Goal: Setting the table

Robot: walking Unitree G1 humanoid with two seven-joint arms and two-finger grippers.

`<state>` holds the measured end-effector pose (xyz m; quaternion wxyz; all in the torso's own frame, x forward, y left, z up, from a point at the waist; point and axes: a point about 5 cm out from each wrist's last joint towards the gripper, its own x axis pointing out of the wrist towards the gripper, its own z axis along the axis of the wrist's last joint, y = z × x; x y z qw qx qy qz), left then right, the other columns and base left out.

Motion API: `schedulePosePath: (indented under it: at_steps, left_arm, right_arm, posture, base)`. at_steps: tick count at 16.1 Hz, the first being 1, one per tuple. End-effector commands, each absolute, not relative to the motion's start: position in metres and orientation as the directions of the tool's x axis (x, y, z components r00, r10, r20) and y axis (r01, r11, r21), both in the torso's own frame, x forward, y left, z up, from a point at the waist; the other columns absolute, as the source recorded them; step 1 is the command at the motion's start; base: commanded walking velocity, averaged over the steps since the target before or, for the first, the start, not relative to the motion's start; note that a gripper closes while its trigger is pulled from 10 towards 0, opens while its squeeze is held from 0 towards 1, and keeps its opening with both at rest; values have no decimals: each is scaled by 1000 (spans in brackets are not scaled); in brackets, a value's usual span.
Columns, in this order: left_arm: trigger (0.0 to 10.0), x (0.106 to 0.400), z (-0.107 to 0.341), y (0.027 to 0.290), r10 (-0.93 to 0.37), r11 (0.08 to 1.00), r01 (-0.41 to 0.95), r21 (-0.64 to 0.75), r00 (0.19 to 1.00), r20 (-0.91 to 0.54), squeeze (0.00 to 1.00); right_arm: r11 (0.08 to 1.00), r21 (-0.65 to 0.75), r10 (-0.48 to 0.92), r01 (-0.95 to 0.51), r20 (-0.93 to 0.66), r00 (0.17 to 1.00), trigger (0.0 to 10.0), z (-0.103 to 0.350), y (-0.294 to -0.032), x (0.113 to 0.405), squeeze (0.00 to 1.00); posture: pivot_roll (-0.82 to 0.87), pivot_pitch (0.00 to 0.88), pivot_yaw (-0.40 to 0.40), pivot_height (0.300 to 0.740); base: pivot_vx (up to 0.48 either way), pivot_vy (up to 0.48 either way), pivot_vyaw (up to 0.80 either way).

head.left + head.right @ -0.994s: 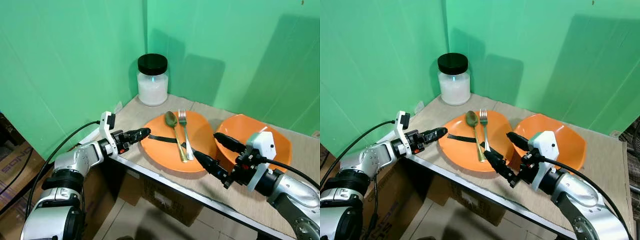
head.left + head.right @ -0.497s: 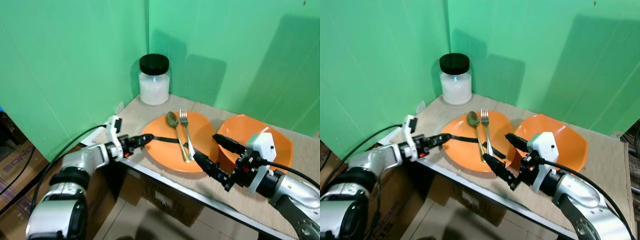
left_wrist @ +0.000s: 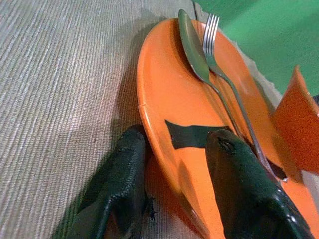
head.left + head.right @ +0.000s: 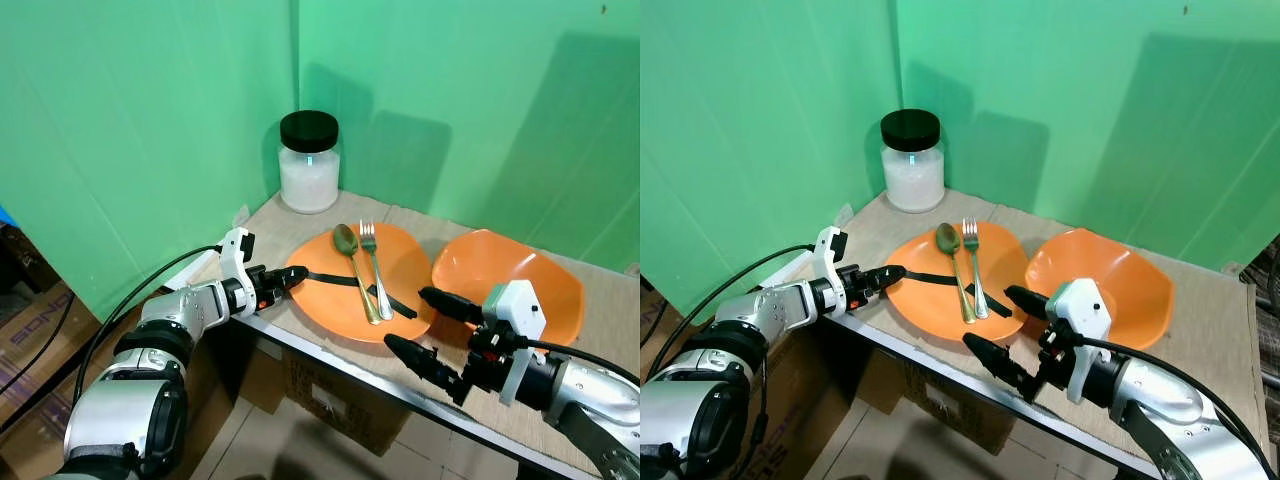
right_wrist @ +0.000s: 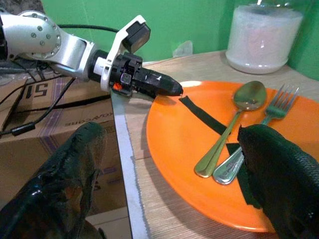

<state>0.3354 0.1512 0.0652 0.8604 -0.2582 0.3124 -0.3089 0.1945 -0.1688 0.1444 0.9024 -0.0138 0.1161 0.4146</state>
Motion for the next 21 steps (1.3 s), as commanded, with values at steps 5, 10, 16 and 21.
schedulePosePath:
  at_steps: [5, 10, 16, 21]
  left_arm:
    - [0, 330, 54, 152, -676, 719, 362, -593, 562, -477, 0]
    - [0, 336, 64, 149, -704, 696, 420, -582, 556, -442, 0]
    - [0, 342, 71, 149, -678, 726, 435, -532, 583, -448, 0]
    - [0, 356, 83, 162, -545, 819, 343, -461, 716, -436, 0]
  right_arm:
    - [622, 22, 764, -783, -236, 600, 10000, 150, -170, 195, 0]
    - [617, 14, 767, -786, -231, 598, 10000, 151, -169, 197, 0]
    - [620, 9, 766, -784, -221, 604, 10000, 150, -168, 199, 0]
    - [627, -2, 760, -779, -217, 613, 10000, 150, -167, 202, 0]
  posture:
    - [-68, 0, 2, 740]
    - [-64, 0, 0, 740]
    - [-57, 0, -1, 740]
    - [-48, 0, -5, 740]
  base:
    - [0, 0, 0]
    - [0, 0, 0]
    - [0, 0, 0]
    - [0, 0, 0]
